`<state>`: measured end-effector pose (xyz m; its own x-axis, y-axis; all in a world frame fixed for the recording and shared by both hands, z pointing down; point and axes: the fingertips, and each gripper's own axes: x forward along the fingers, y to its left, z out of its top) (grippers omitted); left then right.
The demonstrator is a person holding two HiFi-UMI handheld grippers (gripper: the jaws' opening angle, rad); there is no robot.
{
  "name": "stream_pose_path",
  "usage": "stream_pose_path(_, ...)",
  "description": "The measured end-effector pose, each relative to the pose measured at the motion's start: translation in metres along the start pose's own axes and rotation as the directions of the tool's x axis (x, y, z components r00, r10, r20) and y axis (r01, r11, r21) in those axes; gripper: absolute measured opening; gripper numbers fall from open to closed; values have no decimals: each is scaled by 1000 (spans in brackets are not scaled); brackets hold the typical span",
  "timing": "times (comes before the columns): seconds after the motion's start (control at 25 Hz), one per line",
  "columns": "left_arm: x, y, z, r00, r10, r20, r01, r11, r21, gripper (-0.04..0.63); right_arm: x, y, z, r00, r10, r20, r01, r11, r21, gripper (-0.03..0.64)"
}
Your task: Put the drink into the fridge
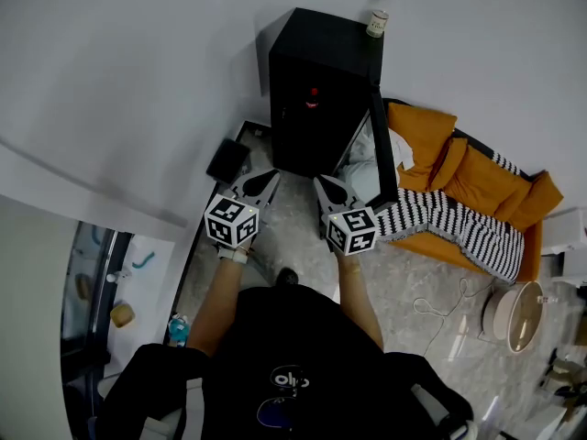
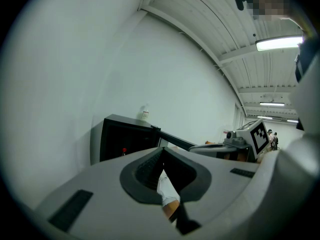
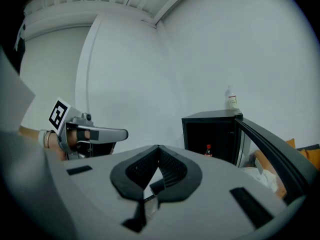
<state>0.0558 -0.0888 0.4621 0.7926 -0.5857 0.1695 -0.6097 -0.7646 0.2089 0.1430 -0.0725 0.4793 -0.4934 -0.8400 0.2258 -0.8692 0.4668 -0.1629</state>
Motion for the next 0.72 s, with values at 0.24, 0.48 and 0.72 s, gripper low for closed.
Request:
stream_pose_path(0.24,-1,3,-2,1000,-1,-6,1,1000,-5,6,2,2,0,1000,-2,1,2,1000,-5,8)
stream_pose_path(0.48,-3,2,-4,1000,-17,-6,17,1000,-12,6,2,4,1,1000,-7,6,7,1000,1,8)
stream_pose_path(0.72,-2,2,-3,1000,-25,-7,25,1000,-13,6,3,6,2,1000,-5,3,5,1000,-6,8)
